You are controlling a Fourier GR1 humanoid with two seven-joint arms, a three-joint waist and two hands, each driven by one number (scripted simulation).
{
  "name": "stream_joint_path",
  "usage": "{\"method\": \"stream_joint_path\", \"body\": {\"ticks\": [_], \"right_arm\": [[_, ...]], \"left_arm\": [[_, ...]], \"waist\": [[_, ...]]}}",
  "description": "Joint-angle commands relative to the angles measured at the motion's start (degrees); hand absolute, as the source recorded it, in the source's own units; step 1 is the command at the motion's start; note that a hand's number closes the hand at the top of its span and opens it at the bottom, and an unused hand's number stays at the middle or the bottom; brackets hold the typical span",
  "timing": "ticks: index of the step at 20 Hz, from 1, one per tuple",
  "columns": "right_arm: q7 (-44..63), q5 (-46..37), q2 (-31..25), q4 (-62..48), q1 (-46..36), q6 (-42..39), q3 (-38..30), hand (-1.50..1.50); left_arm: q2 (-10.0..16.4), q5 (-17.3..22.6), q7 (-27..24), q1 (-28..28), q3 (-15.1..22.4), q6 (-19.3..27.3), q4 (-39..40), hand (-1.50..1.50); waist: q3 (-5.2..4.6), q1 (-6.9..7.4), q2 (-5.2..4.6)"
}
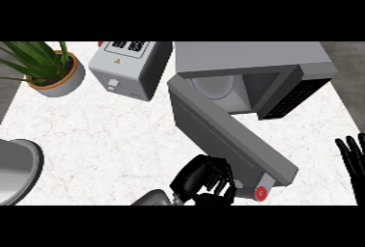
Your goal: Pick up the milk, place it into the microwave and close the microwave
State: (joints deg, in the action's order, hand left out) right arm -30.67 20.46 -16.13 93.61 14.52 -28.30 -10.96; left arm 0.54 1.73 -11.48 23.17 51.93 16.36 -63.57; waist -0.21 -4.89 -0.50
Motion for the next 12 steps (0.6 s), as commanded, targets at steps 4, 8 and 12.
{"method": "stream_joint_path", "body": {"ticks": [4, 8, 12], "right_arm": [[3.3, 2.6, -1.8, 5.4, 0.0, -2.4, 1.2, -1.5], [4.9, 3.3, -2.3, 6.8, -2.0, -1.7, 1.2, -1.5], [4.9, 4.6, -4.0, 7.3, -2.9, -1.8, -1.0, -1.5]], "left_arm": [[-0.5, 8.8, 2.0, 10.1, 2.6, 7.4, 4.3, 1.5], [-0.5, 14.9, -2.6, 11.3, -1.5, 12.5, 1.9, 1.5], [-0.5, 17.9, -7.5, 14.6, -3.8, 15.8, 2.6, -1.5]], "waist": [[-0.13, -5.18, -0.96], [-0.46, -6.12, -1.73], [-0.4, -8.29, -2.11]]}}
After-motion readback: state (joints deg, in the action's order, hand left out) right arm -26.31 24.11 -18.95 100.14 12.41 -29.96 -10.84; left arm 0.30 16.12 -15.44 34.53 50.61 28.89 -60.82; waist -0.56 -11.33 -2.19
